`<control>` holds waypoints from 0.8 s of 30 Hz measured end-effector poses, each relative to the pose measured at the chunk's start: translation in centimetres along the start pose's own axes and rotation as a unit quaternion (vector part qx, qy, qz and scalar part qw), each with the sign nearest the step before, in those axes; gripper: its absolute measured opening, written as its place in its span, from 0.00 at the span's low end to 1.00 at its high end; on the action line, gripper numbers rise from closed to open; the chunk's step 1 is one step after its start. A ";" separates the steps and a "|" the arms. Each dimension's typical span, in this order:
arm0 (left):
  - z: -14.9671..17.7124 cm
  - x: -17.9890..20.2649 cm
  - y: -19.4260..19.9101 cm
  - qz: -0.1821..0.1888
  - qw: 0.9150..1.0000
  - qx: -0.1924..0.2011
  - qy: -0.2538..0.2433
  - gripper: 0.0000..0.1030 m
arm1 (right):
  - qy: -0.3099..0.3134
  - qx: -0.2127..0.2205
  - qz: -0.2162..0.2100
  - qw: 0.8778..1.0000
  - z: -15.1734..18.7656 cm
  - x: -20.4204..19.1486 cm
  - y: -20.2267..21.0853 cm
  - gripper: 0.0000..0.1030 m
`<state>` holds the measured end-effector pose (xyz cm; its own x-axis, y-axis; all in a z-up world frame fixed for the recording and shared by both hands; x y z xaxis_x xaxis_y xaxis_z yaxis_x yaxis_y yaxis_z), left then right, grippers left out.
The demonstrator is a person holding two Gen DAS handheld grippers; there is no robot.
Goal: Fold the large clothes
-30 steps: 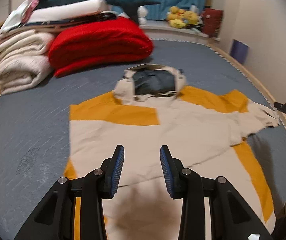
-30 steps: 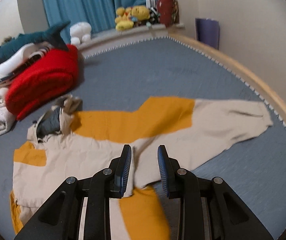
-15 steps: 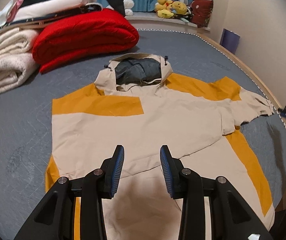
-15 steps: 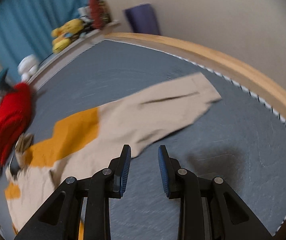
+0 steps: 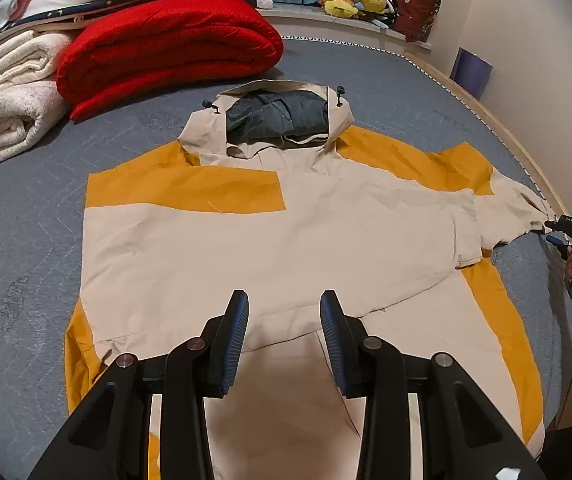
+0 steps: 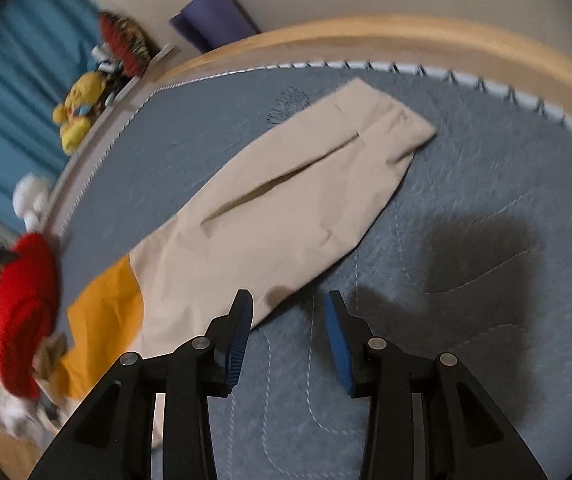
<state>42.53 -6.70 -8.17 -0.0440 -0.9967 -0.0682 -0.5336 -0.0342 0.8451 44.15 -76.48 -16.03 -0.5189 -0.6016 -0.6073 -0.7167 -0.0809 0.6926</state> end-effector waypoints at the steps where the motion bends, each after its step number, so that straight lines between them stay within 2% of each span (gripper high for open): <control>1: 0.0 0.0 -0.1 0.000 1.000 -0.001 -0.001 0.34 | -0.019 0.001 -0.011 1.000 -0.1 0.5 -0.4 0.38; 7: 0.3 -0.5 -0.5 -0.011 1.000 -0.001 -0.006 0.34 | -0.092 0.021 -0.043 0.995 -1.1 2.6 -2.3 0.38; 12: 0.2 -1.5 -1.0 -0.010 1.000 -0.008 0.009 0.34 | -0.089 0.043 -0.035 0.994 -2.7 2.6 -3.2 0.38; 14: 0.1 -1.7 -1.0 -0.011 1.000 -0.007 0.009 0.34 | -0.087 0.049 -0.034 0.994 -3.4 2.4 -3.3 0.31; 15: 0.0 -1.9 -0.9 -0.012 1.000 -0.007 0.009 0.34 | -0.075 0.053 -0.028 0.995 -3.8 2.2 -3.4 0.19; 16: -0.1 -2.0 -0.9 -0.011 1.000 -0.007 0.010 0.34 | -0.057 0.056 -0.012 0.997 -4.3 2.0 -3.5 0.13; 20: -0.7 -2.7 -0.4 -0.005 1.000 -0.002 0.021 0.34 | -0.009 0.070 0.033 0.997 -6.5 -0.3 -2.7 0.06; 23: -1.4 -3.7 0.3 -0.003 0.999 0.004 0.038 0.34 | 0.054 0.097 0.044 0.993 -7.8 -5.5 -0.8 0.05; 24: -1.5 -4.1 0.5 -0.005 0.999 0.003 0.043 0.34 | 0.094 0.102 0.056 0.989 -7.9 -8.1 -0.2 0.05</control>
<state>43.70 -2.71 -6.69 0.0348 -0.9989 -0.0303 -0.5380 -0.0443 0.8418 52.17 -77.83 -8.14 -0.5186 -0.7365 -0.4343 -0.7480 0.1447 0.6477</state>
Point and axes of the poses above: each gripper's, at about its wrist camera, not at the fingertips, and y roughly against the way its jaws point, x to its right, z to its underside, the point moved 8 cm from there along -y, roughly the way its jaws point, and after that the axes turned 11 degrees about -z, right-handed, at the moved point
